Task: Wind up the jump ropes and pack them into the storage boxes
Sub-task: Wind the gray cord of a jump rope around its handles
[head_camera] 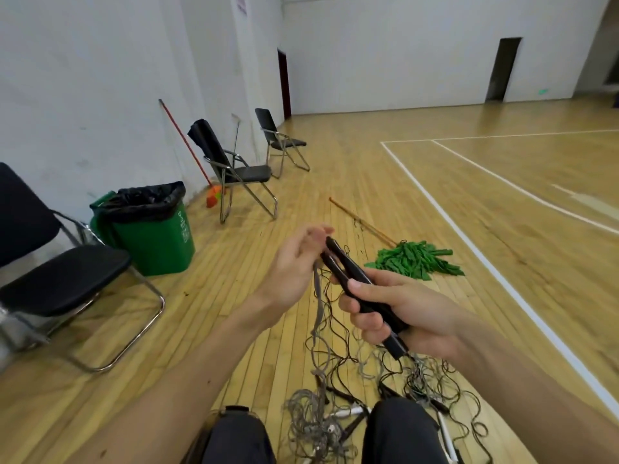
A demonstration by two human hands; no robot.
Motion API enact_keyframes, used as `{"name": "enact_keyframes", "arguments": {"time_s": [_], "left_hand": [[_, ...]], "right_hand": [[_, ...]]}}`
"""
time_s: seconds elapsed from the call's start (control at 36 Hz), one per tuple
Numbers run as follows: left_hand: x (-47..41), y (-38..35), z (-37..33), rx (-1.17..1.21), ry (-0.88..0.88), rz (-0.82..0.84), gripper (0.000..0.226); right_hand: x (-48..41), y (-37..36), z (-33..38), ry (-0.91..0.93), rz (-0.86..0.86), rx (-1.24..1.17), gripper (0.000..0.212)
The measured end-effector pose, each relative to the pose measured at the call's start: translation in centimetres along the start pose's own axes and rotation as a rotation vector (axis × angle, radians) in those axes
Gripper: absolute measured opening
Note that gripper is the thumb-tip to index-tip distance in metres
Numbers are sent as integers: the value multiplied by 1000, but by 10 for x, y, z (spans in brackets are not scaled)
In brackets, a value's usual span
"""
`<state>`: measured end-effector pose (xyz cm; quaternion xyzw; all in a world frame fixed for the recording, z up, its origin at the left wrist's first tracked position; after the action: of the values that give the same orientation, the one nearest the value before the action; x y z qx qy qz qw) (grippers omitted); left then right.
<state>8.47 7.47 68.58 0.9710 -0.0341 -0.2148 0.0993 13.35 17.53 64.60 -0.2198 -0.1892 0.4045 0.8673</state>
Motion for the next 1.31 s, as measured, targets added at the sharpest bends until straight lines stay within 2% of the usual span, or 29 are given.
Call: {"name": "enact_keyframes", "arguments": {"time_s": [0.06, 0.08, 0.14, 0.28, 0.39, 0.44, 0.58, 0.72, 0.78, 0.83, 0.94, 1.0, 1.08, 1.17, 1.22, 1.31], "left_hand": [[-1, -8, 2, 80, 61, 32, 48], [2, -41, 7, 73, 105, 76, 47], [-2, -36, 7, -16, 83, 60, 42], [-17, -19, -24, -389, -256, 133, 40], [-26, -41, -56, -884, -588, 204, 56], [-27, -50, -63, -1051, -730, 233, 60], [-25, -60, -75, -1231, -940, 232, 61], [-32, -51, -86, -1285, -1028, 147, 65], [-36, -44, -88, -1238, -991, 93, 63], [-39, -38, -85, -1032, -861, 54, 59], [-47, -17, -39, -110, -295, 93, 51], [-40, -18, -13, 151, -99, 50, 55], [-25, -32, 22, 296, 50, 56, 68], [-12, -50, 45, 376, 113, 102, 74], [-8, -57, 56, 353, 131, 91, 80], [-3, -64, 70, 182, 148, 61, 84]], "right_hand": [[-2, -3, 4, -5, 37, 26, 34], [20, 16, -1, -1, 15, -26, 36], [22, 20, -3, -10, 19, 9, 37], [25, 19, -13, -116, 49, 84, 29], [38, 33, -14, -172, 14, 156, 32], [39, 35, -15, -203, 26, 175, 33], [39, 41, -21, -262, 41, 240, 28], [33, 44, -14, -220, 28, 184, 21], [29, 42, -10, -191, 35, 187, 19], [30, 37, -5, -155, 53, 230, 20], [21, 23, 1, -108, 87, 293, 26], [17, 23, 1, -97, 57, 336, 31], [13, 22, 2, -71, 48, 354, 35], [10, 24, 7, -43, 28, 320, 33], [7, 26, 10, -25, 23, 283, 30], [7, 28, 18, 9, 9, 301, 34]]}}
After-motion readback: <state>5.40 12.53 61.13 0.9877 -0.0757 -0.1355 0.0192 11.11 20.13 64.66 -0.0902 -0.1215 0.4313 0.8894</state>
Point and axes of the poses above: each hand's wrist, its own x-axis away from the middle knuckle, its own y-axis out of the back of the hand, z = x × y, the point moved 10 cm from there along -x, towards the middle knuckle, and after that the axes turned 4 degrees about -y, right-handed, at the moved point
